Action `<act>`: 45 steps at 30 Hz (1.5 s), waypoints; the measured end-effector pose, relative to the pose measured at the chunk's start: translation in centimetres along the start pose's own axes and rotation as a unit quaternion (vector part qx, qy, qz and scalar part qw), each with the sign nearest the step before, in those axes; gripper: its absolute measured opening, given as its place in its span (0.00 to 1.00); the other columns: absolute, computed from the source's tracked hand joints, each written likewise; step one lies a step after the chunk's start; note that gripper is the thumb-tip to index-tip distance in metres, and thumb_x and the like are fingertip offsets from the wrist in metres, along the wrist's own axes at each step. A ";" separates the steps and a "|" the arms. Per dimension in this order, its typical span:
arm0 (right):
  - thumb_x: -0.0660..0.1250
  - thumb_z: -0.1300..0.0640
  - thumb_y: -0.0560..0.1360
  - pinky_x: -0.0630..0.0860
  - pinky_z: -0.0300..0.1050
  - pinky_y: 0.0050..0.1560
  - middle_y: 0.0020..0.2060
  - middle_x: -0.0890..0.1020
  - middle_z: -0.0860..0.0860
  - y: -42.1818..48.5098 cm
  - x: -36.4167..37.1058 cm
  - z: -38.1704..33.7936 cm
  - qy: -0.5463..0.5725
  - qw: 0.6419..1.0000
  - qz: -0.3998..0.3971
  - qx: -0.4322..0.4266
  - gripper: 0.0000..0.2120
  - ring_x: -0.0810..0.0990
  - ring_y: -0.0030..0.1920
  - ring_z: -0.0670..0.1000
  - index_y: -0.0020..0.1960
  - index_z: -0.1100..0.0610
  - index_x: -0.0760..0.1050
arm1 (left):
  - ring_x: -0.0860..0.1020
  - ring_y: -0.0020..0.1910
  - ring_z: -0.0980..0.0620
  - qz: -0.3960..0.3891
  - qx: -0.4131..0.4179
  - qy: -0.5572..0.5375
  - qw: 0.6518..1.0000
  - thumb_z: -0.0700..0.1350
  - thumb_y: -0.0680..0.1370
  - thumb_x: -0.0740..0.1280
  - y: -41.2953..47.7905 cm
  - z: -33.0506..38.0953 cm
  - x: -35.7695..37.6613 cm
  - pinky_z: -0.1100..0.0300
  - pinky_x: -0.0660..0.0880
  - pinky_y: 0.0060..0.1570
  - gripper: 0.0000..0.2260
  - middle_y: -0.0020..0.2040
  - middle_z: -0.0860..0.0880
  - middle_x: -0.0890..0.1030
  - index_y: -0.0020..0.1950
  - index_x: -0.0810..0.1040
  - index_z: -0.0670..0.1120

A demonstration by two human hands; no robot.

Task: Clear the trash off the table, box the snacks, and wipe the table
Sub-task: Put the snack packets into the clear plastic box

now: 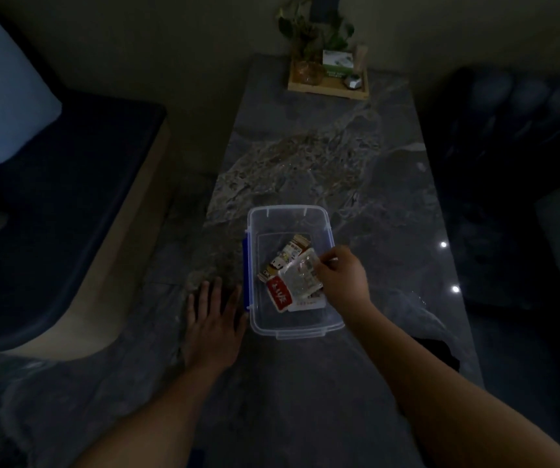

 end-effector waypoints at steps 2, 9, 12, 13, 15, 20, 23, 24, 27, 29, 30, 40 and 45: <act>0.65 0.58 0.79 0.83 0.50 0.39 0.44 0.83 0.50 0.5 1.2 -0.6 -0.076 0.996 -0.022 -0.029 0.04 0.83 0.41 0.50 0.47 0.50 0.75 | 0.51 0.80 0.42 -0.002 -0.004 0.002 1.000 0.64 0.79 0.33 0.1 -0.2 0.3 0.40 0.49 0.76 0.34 0.80 0.43 0.58 0.78 0.61 0.53; 0.62 0.60 0.80 0.83 0.55 0.47 0.49 0.84 0.53 0.9 2.9 -1.7 -0.210 0.970 -0.066 -0.098 0.11 0.83 0.45 0.54 0.59 0.53 0.79 | 0.48 0.80 0.43 -0.003 -0.011 0.007 1.000 0.64 0.79 0.35 0.2 -0.3 0.2 0.41 0.48 0.77 0.33 0.81 0.44 0.56 0.79 0.59 0.54; 0.62 0.64 0.80 0.84 0.52 0.44 0.48 0.85 0.51 0.1 2.0 -2.0 -0.178 0.975 -0.040 -0.130 0.13 0.84 0.42 0.50 0.58 0.53 0.81 | 0.48 0.80 0.44 -0.009 -0.021 0.003 1.000 0.64 0.79 0.35 0.2 -0.5 0.4 0.42 0.47 0.77 0.33 0.81 0.44 0.55 0.79 0.60 0.56; 0.62 0.64 0.80 0.84 0.49 0.44 0.49 0.84 0.50 -0.3 1.5 -1.8 -0.158 0.978 -0.032 -0.132 0.13 0.84 0.43 0.49 0.59 0.52 0.80 | 0.48 0.80 0.44 -0.009 -0.023 0.002 1.000 0.65 0.79 0.35 0.3 -0.6 0.5 0.42 0.47 0.77 0.33 0.81 0.45 0.56 0.79 0.60 0.56; 0.63 0.62 0.80 0.83 0.45 0.43 0.48 0.84 0.47 -0.9 0.3 -1.2 -0.114 0.986 -0.009 -0.123 0.11 0.83 0.44 0.46 0.56 0.50 0.80 | 0.51 0.80 0.44 -0.003 -0.022 -0.004 1.000 0.65 0.79 0.34 0.3 -0.5 0.4 0.42 0.48 0.77 0.34 0.80 0.45 0.58 0.78 0.61 0.57; 0.67 0.59 0.79 0.77 0.36 0.40 0.40 0.80 0.42 -3.0 -2.9 1.1 -0.061 0.992 0.061 -0.092 0.07 0.80 0.41 0.41 0.46 0.47 0.78 | 0.51 0.80 0.44 -0.019 -0.015 -0.040 0.999 0.67 0.79 0.39 0.3 -0.5 0.2 0.43 0.47 0.77 0.32 0.81 0.45 0.57 0.78 0.62 0.57; 0.68 0.58 0.77 0.77 0.42 0.43 0.43 0.82 0.47 -4.2 -4.0 3.0 -0.051 0.994 0.085 -0.048 0.04 0.80 0.43 0.44 0.50 0.51 0.81 | 0.50 0.79 0.45 -0.066 -0.032 -0.095 0.993 0.63 0.80 0.53 1.0 -0.8 -0.2 0.45 0.47 0.76 0.27 0.81 0.48 0.54 0.78 0.62 0.57; 0.69 0.58 0.76 0.76 0.44 0.42 0.44 0.82 0.48 -4.6 -4.3 3.7 -0.043 0.994 0.094 -0.032 0.04 0.80 0.43 0.45 0.49 0.51 0.80 | 0.54 0.78 0.44 -0.072 -0.050 -0.124 0.988 0.59 0.81 0.58 1.3 -0.9 -0.7 0.45 0.52 0.76 0.25 0.80 0.47 0.57 0.77 0.63 0.55; 0.71 0.53 0.75 0.77 0.48 0.42 0.43 0.81 0.51 -6.0 -4.3 5.6 -0.035 0.994 0.101 0.017 0.05 0.80 0.42 0.50 0.48 0.53 0.78 | 0.72 0.66 0.49 -0.029 -0.134 -0.331 0.934 0.50 0.82 0.61 2.3 -1.0 -3.7 0.55 0.68 0.61 0.17 0.71 0.47 0.73 0.70 0.73 0.49; 0.72 0.48 0.74 0.77 0.47 0.39 0.41 0.81 0.49 -6.9 -3.7 6.8 -0.020 0.994 0.090 0.062 0.11 0.80 0.40 0.48 0.51 0.53 0.77 | 0.76 0.55 0.56 0.000 -0.157 -0.463 0.872 0.50 0.82 0.60 2.8 0.1 -5.4 0.61 0.69 0.50 0.11 0.61 0.51 0.79 0.61 0.78 0.52; 0.72 0.47 0.74 0.77 0.47 0.38 0.40 0.81 0.48 -7.1 -3.3 7.2 -0.004 0.993 0.083 0.081 0.12 0.80 0.39 0.47 0.51 0.53 0.77 | 0.77 0.50 0.57 0.002 -0.157 -0.494 0.855 0.50 0.82 0.61 3.2 0.8 -6.0 0.61 0.69 0.46 0.09 0.56 0.53 0.80 0.57 0.79 0.53; 0.67 0.52 0.79 0.81 0.53 0.47 0.41 0.85 0.54 -3.9 -4.3 6.9 -0.030 0.995 0.049 0.082 0.08 0.83 0.43 0.55 0.48 0.55 0.81 | 0.81 0.48 0.54 -0.045 -0.191 -0.517 0.833 0.43 0.74 0.74 1.3 3.7 -6.1 0.56 0.78 0.42 0.21 0.53 0.54 0.81 0.64 0.73 0.54; 0.69 0.49 0.77 0.82 0.61 0.51 0.43 0.84 0.51 -4.6 -6.3 8.2 0.080 0.981 0.109 0.137 0.08 0.83 0.44 0.55 0.52 0.52 0.77 | 0.83 0.52 0.44 -0.100 -0.283 -0.584 0.755 0.44 0.74 0.74 -2.2 3.5 -3.8 0.45 0.81 0.49 0.38 0.62 0.42 0.79 0.78 0.56 0.53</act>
Point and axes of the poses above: each hand's wrist, its own y-axis towards the middle knuckle, its own x-axis out of the palm, z = x × y, the point moved 9 cm from there along y, towards the middle knuckle
